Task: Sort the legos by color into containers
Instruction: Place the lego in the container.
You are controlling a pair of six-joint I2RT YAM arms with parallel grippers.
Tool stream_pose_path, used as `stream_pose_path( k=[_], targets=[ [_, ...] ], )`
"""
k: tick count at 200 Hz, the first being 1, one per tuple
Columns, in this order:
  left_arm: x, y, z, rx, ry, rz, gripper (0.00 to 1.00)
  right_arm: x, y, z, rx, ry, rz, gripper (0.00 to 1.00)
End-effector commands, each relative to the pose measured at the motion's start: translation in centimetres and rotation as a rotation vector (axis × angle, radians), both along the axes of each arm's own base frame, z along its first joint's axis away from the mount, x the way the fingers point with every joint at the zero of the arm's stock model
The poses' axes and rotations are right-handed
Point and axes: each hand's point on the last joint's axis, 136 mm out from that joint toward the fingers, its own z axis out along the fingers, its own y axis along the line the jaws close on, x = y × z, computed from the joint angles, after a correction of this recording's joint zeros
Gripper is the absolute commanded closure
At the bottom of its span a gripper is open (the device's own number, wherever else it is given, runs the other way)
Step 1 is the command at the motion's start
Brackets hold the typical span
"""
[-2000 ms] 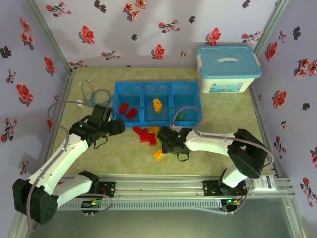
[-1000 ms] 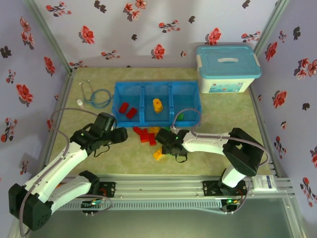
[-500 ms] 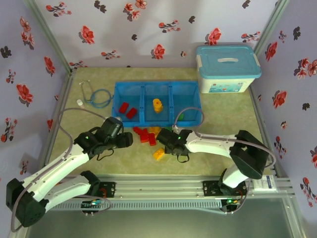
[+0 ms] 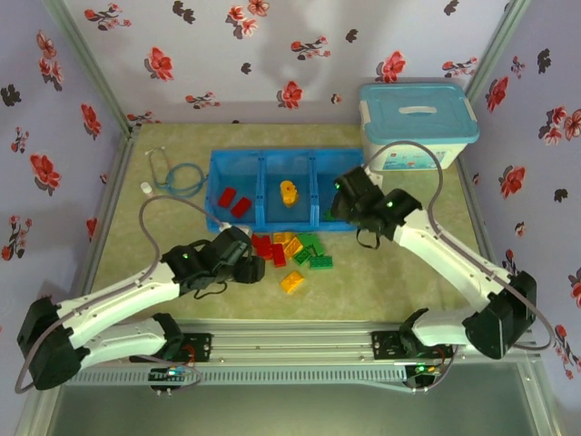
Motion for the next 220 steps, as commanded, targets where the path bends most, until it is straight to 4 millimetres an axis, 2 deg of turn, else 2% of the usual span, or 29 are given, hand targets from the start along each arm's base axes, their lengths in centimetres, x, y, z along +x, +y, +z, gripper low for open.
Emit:
stream_pose_path(
  k=[1,42,89,134,203,220],
  targets=[
    [0.1,-1.2,-0.5,-0.002,-0.022,-0.014,0.34,1.4,-0.3,-1.2,-0.046,0.081,0.078,0.50],
    [-0.6,-3.3,-2.0,0.031,-0.004,-0.075,0.34,6.5,-0.2,-3.6,0.013,0.152,0.068,0.50],
    [-0.8,-5.2,-4.0,0.058,0.020,-0.115,0.36,10.3,1.2,-6.6,-0.036,0.229,0.095,0.52],
    [-0.9,-7.0,-5.7,0.098,0.055,-0.170,0.36,12.1,1.2,-9.8,-0.077,0.292,0.086,0.51],
    [-1.0,-9.7,-7.4,0.137,0.090,-0.230,0.36,14.6,0.9,-12.0,-0.107,0.331,0.070,0.46],
    [-1.1,-10.1,-7.7,0.142,0.099,-0.242,0.36,15.1,0.9,-12.3,-0.108,0.335,0.069,0.40]
  ],
)
